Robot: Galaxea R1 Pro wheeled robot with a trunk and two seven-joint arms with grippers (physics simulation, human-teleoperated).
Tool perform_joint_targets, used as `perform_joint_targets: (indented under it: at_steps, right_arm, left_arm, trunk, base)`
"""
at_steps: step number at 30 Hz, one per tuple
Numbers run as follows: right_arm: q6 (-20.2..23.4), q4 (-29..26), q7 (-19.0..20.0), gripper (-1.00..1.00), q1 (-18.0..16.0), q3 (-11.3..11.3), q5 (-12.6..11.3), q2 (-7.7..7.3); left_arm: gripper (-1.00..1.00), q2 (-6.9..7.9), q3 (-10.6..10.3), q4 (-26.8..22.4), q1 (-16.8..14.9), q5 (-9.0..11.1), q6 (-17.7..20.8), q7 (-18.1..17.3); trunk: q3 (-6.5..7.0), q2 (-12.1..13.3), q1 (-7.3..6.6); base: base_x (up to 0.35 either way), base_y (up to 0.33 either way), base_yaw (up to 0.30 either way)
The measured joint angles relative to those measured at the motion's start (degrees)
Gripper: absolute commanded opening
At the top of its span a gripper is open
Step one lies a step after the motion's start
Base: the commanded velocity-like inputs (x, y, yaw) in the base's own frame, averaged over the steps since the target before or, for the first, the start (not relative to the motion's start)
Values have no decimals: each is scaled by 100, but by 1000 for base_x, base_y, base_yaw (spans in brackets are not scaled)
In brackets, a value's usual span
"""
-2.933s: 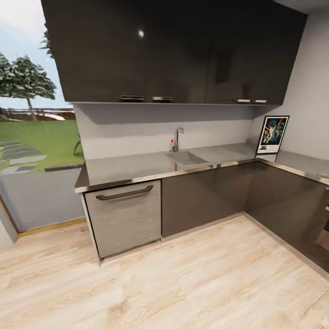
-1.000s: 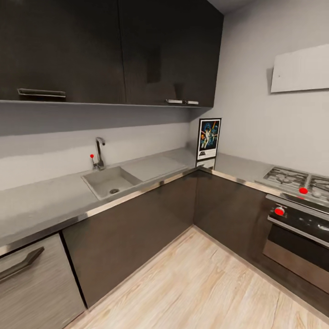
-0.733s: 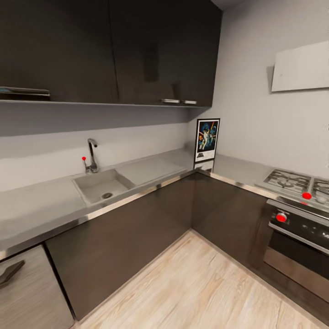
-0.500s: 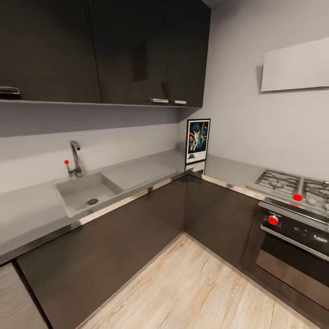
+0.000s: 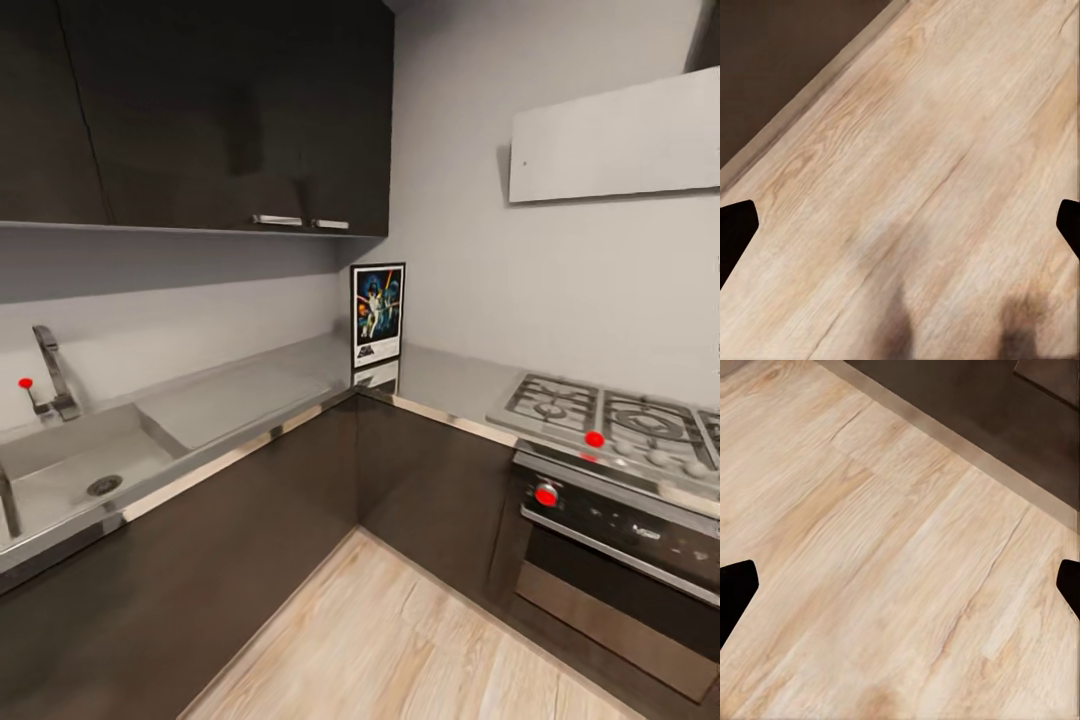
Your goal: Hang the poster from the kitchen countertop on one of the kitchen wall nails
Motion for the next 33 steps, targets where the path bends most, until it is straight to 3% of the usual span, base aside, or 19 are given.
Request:
perform_joint_targets:
  at_steps: [5,6,8,9,10,11,13,17,18,20,21,26,27,30,31,33]
  right_arm:
    - [-10,1,-4,100,0,-1,-1,2]
    - [-137,2,-6,100,4,-5,-1,-1]
    - [-538,0,-7,100,27,-2,0,-2]
    - [-1272,-25,-13,100,175,-1,3,-2]
    - [-1384,-34,-15,100,213,0,4,0]
    - [-1912,-73,-29,100,393,2,5,4]
    - [-2350,-80,-37,100,519,5,6,10]
    - [-2807,-87,-45,100,658,7,6,14]
    - [-2929,-89,-62,100,697,4,8,14]
    - [-3013,-90,-113,100,725,5,10,15]
    - [-3084,-88,-261,100,748,3,16,16]
    - [-3146,-69,-604,100,769,19,35,16]
    - [-3155,-62,-658,100,773,24,38,16]
    - [-3163,-52,-704,100,778,28,42,16]
    - [-3169,-48,-721,100,779,29,42,16]
    - [-3175,-45,-733,100,781,30,43,16]
  left_arm:
    - [100,-9,-22,-17,1,8,-21,12]
    - [100,-32,-60,-376,-1,12,0,4]
    - [100,-40,-51,-1339,0,10,121,-4]
    - [100,-53,-80,-2346,2,20,1248,-5]
    - [100,-59,-90,-3584,1,21,1479,-4]
    - [100,-243,-112,-4558,-8,32,2083,2]
    - [100,-424,-116,-4756,-171,31,2313,1]
    - [100,-630,-118,-4897,-753,29,2808,0]
    - [100,-718,-119,-4930,-1090,33,3170,3]
    - [100,-796,-119,-4946,-1485,32,3536,8]
    - [100,-872,-119,-4950,-1982,31,3947,17]
    - [100,-937,-119,-4774,-3283,22,4322,26]
    - [100,-948,-120,-4577,-3666,22,4369,28]
    - [100,-972,-116,-4102,-4391,20,4411,31]
    - [100,-981,-114,-3687,-4822,20,4427,40]
    - [100,-984,-109,-3210,-5250,18,4435,53]
  trunk:
    - [1,0,3]
    - [2,0,3]
    - [2,0,3]
    - [1,0,3]
    - [2,0,3]
    - [2,0,3]
    - [1,0,3]
    - [2,1,3]
    - [3,1,3]
    - [3,1,3]
    - [4,2,3]
    - [3,1,3]
    - [3,1,3]
    - [3,1,3]
    - [3,1,3]
    - [3,1,3]
  base:
    - [45,-21,-14]
    - [5,-2,-1]
    - [1,-1,0]
    - [0,0,0]
    - [0,0,0]
    - [0,0,0]
    - [0,0,0]
    - [0,0,0]
    - [0,0,0]
    - [0,0,0]
    - [0,0,0]
    - [0,0,0]
    - [0,0,0]
    - [0,0,0]
    - [0,0,0]
    - [0,0,0]
